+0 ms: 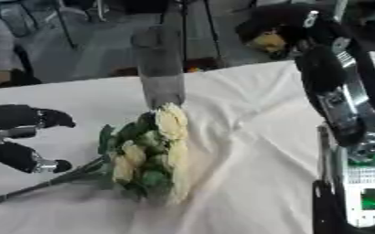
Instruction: Arrange flowers into the vase.
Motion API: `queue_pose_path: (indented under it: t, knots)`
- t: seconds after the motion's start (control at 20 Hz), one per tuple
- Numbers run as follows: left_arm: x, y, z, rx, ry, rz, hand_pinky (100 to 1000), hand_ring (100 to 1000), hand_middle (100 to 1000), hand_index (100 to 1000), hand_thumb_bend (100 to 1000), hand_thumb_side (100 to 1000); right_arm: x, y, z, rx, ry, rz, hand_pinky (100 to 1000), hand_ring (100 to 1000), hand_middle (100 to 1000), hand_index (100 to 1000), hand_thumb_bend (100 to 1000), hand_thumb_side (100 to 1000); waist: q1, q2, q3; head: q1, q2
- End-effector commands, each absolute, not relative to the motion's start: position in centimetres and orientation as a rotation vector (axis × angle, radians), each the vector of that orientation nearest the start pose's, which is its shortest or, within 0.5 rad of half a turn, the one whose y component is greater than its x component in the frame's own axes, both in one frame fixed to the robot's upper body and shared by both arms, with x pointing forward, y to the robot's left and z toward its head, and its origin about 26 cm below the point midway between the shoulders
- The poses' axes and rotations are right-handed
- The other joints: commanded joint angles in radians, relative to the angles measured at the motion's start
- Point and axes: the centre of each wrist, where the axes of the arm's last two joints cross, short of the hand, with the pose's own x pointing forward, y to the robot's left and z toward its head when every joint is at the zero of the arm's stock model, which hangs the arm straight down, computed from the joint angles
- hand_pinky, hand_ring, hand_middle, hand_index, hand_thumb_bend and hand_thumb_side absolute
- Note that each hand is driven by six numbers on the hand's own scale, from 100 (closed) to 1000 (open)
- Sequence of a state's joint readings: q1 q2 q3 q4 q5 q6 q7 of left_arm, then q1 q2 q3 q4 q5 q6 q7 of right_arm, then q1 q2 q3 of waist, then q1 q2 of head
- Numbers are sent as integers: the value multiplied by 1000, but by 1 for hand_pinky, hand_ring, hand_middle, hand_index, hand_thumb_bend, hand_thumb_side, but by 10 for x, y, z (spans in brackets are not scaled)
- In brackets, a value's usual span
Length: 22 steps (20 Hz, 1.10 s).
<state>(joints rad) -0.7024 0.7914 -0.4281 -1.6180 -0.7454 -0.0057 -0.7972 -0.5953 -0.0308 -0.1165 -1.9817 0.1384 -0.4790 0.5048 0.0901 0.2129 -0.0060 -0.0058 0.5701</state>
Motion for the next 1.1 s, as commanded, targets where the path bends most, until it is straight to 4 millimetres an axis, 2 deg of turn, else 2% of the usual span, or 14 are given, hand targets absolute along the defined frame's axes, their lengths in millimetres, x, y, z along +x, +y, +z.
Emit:
queue_pose_path:
  t: [0.05,0.55,0.65,0.7,0.75,0.85,1.1]
  knots:
    - [368,262,254,897,-1010,-1979,869,928,960,1000,459,845,316,-209,275,19,3084,-944,737,716,602,818,204,1000,-2,-13,0,0,-12]
    - [360,253,261,893,-991,-1997,868,925,957,1000,455,844,316,-209,275,17,3085,-942,737,716,601,818,204,1000,-2,-12,1,1,-13]
    - [359,249,262,905,-1008,-2001,862,908,927,985,433,829,316,-209,275,16,3086,-942,738,715,601,818,204,1000,-1,-12,0,1,-15]
    - [358,244,263,920,-1031,-2001,824,858,869,931,379,776,316,-209,274,15,3088,-941,738,713,598,817,203,1000,0,-10,-3,2,-19]
    - [357,240,262,935,-1047,-1997,824,858,869,931,379,776,316,-210,274,14,3089,-942,738,713,598,817,203,1000,0,-9,-5,3,-21]
    - [359,233,253,954,-1055,-1989,810,841,854,919,340,743,316,-210,274,11,3089,-943,738,713,597,817,202,1000,1,-8,-7,4,-23]
    - [372,225,223,990,-1045,-1988,797,834,848,915,302,731,316,-210,274,4,3088,-943,739,713,597,817,203,1000,0,-4,-11,8,-25]
